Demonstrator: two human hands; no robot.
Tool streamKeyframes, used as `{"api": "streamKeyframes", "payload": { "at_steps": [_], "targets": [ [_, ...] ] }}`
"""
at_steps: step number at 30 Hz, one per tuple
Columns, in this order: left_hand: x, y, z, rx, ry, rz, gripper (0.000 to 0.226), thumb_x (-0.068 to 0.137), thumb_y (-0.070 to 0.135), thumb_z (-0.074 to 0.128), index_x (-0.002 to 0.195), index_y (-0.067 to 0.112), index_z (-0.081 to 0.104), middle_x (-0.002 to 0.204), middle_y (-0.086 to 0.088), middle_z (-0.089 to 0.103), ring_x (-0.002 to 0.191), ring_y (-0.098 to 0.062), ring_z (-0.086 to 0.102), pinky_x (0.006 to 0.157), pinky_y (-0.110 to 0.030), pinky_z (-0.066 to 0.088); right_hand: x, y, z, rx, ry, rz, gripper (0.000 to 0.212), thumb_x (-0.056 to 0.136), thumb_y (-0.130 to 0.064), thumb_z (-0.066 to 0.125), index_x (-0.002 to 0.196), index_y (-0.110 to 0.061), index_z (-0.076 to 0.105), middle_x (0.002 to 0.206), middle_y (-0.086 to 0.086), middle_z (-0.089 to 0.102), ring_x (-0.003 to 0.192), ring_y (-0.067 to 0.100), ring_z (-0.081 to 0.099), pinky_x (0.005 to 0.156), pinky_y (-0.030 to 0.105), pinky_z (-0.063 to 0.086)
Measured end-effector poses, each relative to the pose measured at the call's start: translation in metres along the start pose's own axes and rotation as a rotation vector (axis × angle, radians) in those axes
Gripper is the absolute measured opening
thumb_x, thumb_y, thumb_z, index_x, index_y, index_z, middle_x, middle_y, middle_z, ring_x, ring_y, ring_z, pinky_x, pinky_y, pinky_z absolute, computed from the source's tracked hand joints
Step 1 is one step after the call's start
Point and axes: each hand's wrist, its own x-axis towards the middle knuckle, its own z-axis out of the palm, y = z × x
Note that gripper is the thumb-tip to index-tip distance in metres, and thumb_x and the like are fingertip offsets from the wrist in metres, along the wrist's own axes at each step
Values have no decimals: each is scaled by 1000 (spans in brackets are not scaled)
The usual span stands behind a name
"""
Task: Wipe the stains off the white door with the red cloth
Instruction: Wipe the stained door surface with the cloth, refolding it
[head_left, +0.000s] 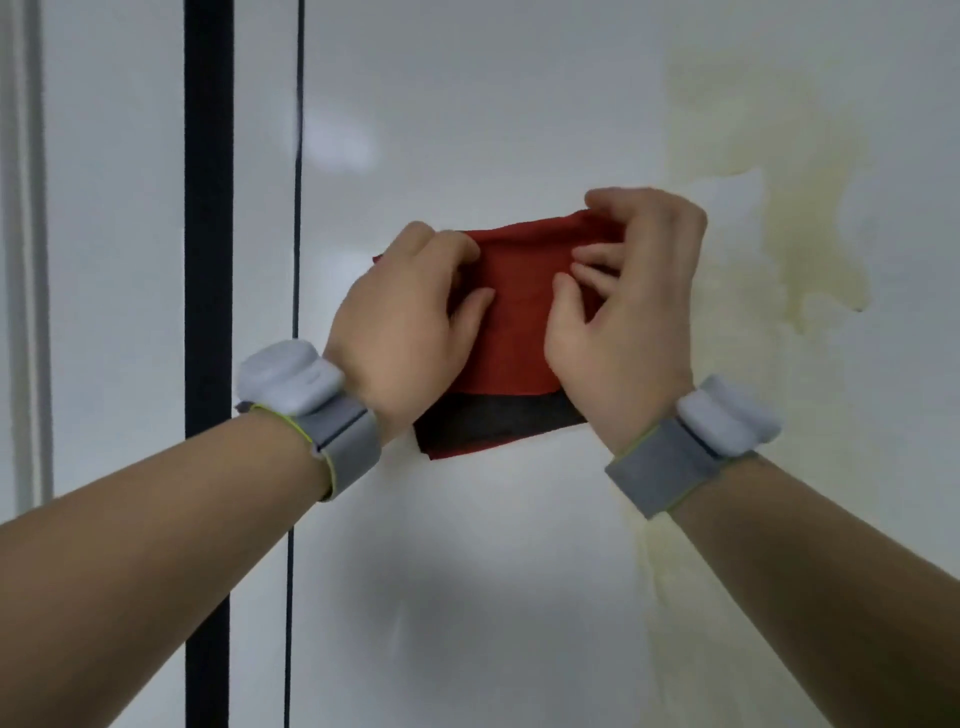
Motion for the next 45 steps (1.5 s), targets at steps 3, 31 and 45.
{"api": "streamKeyframes", "payload": {
  "at_steps": [3, 31, 45],
  "targets": [
    [-3, -6, 11, 212, 54, 179, 30, 97, 19, 59, 121, 2, 64, 111, -18, 61, 92, -39, 58, 75, -49, 51, -15, 20, 4, -288, -112, -273, 32, 92, -2, 60, 124, -4, 61, 136, 16, 47, 119, 23, 54, 101, 32, 50],
    [116, -27, 23, 430, 164, 416, 66, 108, 43, 26, 159, 1, 31, 166, -23, 25, 156, -38, 23, 128, -50, 19, 113, 47, 19, -837, -76, -521, 62, 104, -37, 26, 156, -5, 34, 164, 16, 30, 153, 29, 26, 126, 44, 18],
    [47, -22, 43, 426, 165, 365, 63, 108, 42, 27, 160, 6, 31, 168, -19, 24, 157, -35, 22, 127, -51, 22, 48, 54, 5, -840, -164, -526, 61, 104, -35, 27, 157, -5, 30, 166, 14, 25, 155, 28, 20, 125, 48, 20]
  ]
}}
